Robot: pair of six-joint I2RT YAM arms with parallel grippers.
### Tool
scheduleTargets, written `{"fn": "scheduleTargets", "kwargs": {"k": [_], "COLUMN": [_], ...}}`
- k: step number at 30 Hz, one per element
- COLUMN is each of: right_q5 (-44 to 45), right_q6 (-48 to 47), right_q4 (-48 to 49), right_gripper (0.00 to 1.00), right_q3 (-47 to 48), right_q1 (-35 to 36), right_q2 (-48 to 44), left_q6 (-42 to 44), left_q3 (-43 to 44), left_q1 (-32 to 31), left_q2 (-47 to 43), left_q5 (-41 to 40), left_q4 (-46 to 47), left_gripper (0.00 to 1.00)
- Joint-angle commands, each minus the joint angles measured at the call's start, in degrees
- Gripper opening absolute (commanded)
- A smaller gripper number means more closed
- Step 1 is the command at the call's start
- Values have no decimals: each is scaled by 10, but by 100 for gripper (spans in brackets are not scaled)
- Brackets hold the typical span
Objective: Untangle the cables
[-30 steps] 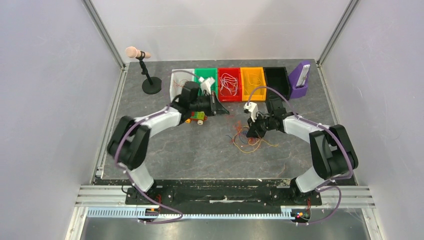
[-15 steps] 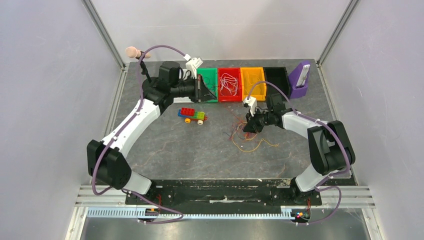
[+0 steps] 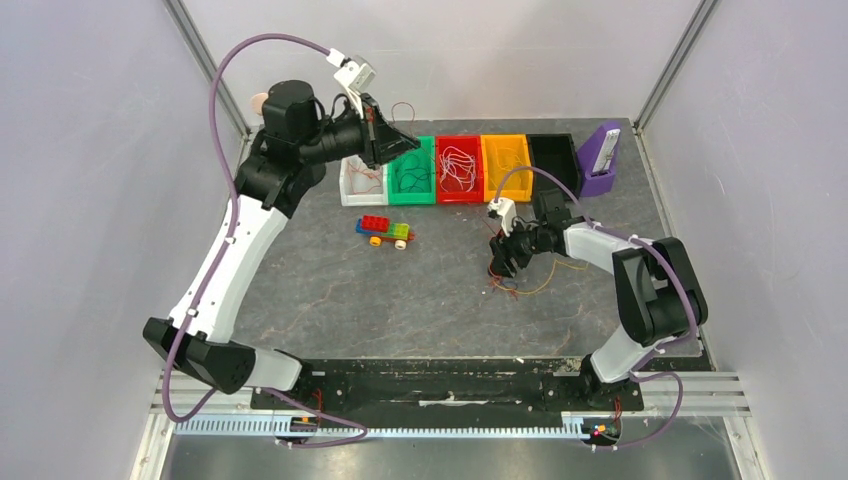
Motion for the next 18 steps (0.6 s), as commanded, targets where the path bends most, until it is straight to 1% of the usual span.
{"fn": "scheduleTargets", "kwargs": {"k": [1,4,7,12,14,17,18], "right_q5": [34,35,34,21,5,-29,-37], "right_q6": [-4,-13,-19,-22,-25,-24,-18], "right_q4": [-32,-32,-36,-39,-43,-50,-50], "right_gripper": [66,65,64,64,65,67,71], "right_q3": [-8,-14,-17,-23,-25,-15,-10], "right_q1": [-12,-15,-15,-26,-29,-29,-29], "right_q2": [-11,-17,-13,-8,-16,-46,-58], "left_q6": [38,27,25,35,38,32,30], "left_q3": [75,122,192,279,299,296,291], "left_q1": [17,32,37,45,47,47,47], "left_q2": [-14,-7,12,34,40,39,38], "left_q5": [-35,-54,-65,-95,-90,-78,-75], "left_q4": [37,53,45,34,28,26,25], "left_gripper": [2,2,2,2,2,2,2]}}
